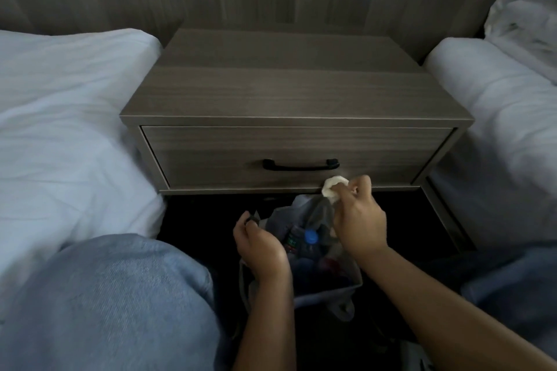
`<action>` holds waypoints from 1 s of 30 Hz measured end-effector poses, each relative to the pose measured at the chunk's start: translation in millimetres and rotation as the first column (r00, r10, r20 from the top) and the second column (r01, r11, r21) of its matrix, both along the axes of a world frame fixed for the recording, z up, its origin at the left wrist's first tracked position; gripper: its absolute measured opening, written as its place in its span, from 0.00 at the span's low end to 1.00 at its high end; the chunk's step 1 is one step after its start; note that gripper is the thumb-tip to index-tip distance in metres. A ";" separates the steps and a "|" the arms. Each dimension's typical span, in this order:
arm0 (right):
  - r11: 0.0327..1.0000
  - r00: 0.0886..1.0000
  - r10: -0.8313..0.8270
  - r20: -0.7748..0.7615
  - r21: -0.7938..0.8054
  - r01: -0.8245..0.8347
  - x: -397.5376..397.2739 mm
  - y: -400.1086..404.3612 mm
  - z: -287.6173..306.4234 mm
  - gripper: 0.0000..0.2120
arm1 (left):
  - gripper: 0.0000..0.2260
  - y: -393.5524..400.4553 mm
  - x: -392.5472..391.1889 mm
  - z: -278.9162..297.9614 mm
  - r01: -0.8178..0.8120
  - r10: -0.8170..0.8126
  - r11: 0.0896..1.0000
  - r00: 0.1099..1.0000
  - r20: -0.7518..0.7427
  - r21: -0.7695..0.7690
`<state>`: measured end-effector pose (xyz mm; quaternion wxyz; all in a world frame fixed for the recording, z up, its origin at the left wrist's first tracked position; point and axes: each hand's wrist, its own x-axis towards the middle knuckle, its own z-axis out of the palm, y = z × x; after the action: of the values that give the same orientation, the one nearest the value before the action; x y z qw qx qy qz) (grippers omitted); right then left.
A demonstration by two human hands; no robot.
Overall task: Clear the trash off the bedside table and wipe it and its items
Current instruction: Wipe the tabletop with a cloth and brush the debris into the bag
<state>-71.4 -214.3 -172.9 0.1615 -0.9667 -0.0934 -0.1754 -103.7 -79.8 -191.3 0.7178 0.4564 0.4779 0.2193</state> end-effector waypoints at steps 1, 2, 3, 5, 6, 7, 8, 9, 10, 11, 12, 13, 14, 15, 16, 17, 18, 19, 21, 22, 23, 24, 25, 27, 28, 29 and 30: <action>1.000 1.000 0.018 -0.013 -0.010 -0.018 -0.5 7.2 -1.3 0.13 | 0.14 1.1 -0.4 1.7 -0.016 0.016 1.000 1.000 0.015 0.013; 0.996 0.997 0.083 -0.002 -0.041 -0.083 -2.8 14.8 -4.8 0.15 | 0.15 3.0 -0.6 2.5 -0.031 0.030 0.999 0.999 0.026 0.027; 0.980 0.982 0.189 0.008 -0.070 -0.188 -6.6 21.6 -8.4 0.16 | 0.15 5.1 -0.7 2.4 -0.046 0.045 0.998 0.999 0.029 0.038; 0.914 0.920 0.392 0.021 -0.120 -0.387 -10.4 28.3 -11.1 0.16 | 0.14 7.8 -0.8 1.1 -0.075 0.074 0.996 0.997 0.027 0.046; 0.900 0.905 0.424 0.032 -0.123 -0.417 -7.9 28.7 -8.6 0.14 | 0.14 7.9 -1.2 0.0 -0.081 0.081 0.996 0.997 0.021 0.046; 0.911 0.913 0.405 0.040 -0.101 -0.400 -3.7 27.5 -6.2 0.14 | 0.14 7.2 -1.8 -1.3 -0.077 0.077 0.996 0.997 0.009 0.047; 0.926 0.927 0.373 0.026 -0.072 -0.370 0.4 25.7 -3.5 0.15 | 0.14 5.7 -2.5 -3.2 -0.061 0.062 0.997 0.998 -0.008 0.050; 0.929 0.931 0.363 -0.036 -0.067 -0.365 4.3 23.4 -1.8 0.16 | 0.14 4.6 -3.2 -5.6 -0.036 0.037 0.998 0.999 -0.027 0.054; 0.915 0.918 0.377 -0.123 -0.103 -0.390 8.5 20.8 -2.5 0.17 | 0.14 4.0 -3.6 -8.7 -0.008 0.011 0.998 0.999 -0.045 0.062; 0.878 0.887 0.408 -0.216 -0.174 -0.446 10.9 18.1 -5.0 0.18 | 0.15 4.0 -4.2 -12.2 0.015 -0.010 0.996 0.998 -0.065 0.085; 0.832 0.852 0.441 -0.283 -0.227 -0.506 12.2 13.1 -9.6 0.18 | 0.15 4.1 -5.0 -15.2 0.039 -0.027 0.991 0.995 -0.094 0.128; 0.798 0.819 0.460 -0.342 -0.244 -0.550 10.8 6.5 -11.9 0.20 | 0.15 3.8 -6.3 -17.5 0.061 -0.037 0.981 0.991 -0.132 0.182; 0.789 0.806 0.468 -0.362 -0.240 -0.566 8.5 0.0 -12.5 0.22 | 0.16 3.0 -7.9 -19.5 0.082 -0.041 0.967 0.984 -0.172 0.242; 0.812 0.819 0.455 -0.350 -0.214 -0.543 6.0 -7.5 -12.7 0.23 | 0.17 1.5 -10.1 -21.6 0.106 -0.045 0.949 0.978 -0.205 0.298; 0.852 0.849 0.421 -0.320 -0.183 -0.491 3.1 -15.2 -14.4 0.22 | 0.18 -0.3 -12.7 -24.2 0.138 -0.058 0.927 0.971 -0.231 0.348; 0.883 0.875 0.372 -0.311 -0.172 -0.437 -0.3 -22.1 -17.0 0.22 | 0.19 -1.7 -15.5 -27.8 0.177 -0.080 0.902 0.965 -0.249 0.394; 0.893 0.876 0.335 -0.346 -0.180 -0.412 -2.9 -28.1 -19.3 0.22 | 0.19 -3.0 -17.9 -32.2 0.214 -0.101 0.873 0.959 -0.265 0.439; 0.889 0.850 0.314 -0.423 -0.184 -0.419 -5.8 -32.5 -22.0 0.23 | 0.20 -2.5 -19.9 -36.4 0.245 -0.114 0.844 0.951 -0.287 0.478; 0.886 0.777 0.305 -0.551 -0.135 -0.444 -13.3 -34.9 -26.7 0.23 | 0.21 2.6 -21.5 -42.8 0.304 -0.111 0.788 0.926 -0.361 0.536; 0.911 0.793 0.315 -0.521 -0.068 -0.407 -15.9 -34.4 -27.0 0.22 | 0.21 5.9 -22.4 -45.1 0.340 -0.109 0.761 0.906 -0.408 0.553; 0.938 0.834 0.317 -0.452 0.022 -0.345 -17.4 -33.0 -24.4 0.21 | 0.21 9.7 -23.4 -47.4 0.382 -0.121 0.740 0.885 -0.449 0.553; 0.949 0.875 0.316 -0.368 0.130 -0.288 -18.8 -30.6 -20.6 0.20 | 0.20 12.7 -24.7 -49.6 0.425 -0.154 0.731 0.865 -0.478 0.533; 0.937 0.908 0.317 -0.274 0.238 -0.255 -19.8 -27.9 -15.8 0.19 | 0.18 15.1 -26.2 -51.3 0.465 -0.200 0.729 0.847 -0.493 0.502; 0.899 0.948 0.308 -0.083 0.352 -0.261 -19.0 -21.7 -3.3 0.18 | 0.13 18.7 -29.9 -55.0 0.548 -0.275 0.688 0.804 -0.527 0.476; 0.893 0.955 0.297 -0.007 0.357 -0.275 -17.2 -19.0 3.5 0.18 | 0.11 20.5 -30.6 -56.2 0.578 -0.287 0.656 0.786 -0.547 0.486; 0.893 0.959 0.281 0.041 0.354 -0.277 -14.2 -17.3 9.2 0.18 | 0.09 22.3 -30.1 -56.5 0.595 -0.287 0.630 0.775 -0.563 0.498; 0.899 0.964 0.260 0.063 0.349 -0.265 -10.9 -17.0 13.6 0.18 | 0.08 23.9 -28.9 -55.8 0.609 -0.283 0.612 0.765 -0.579 0.505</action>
<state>-82.3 -231.3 -159.3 0.3543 -0.8989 -0.1909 -0.1730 -132.6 -55.9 -247.2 0.4076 0.8259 0.3826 0.0735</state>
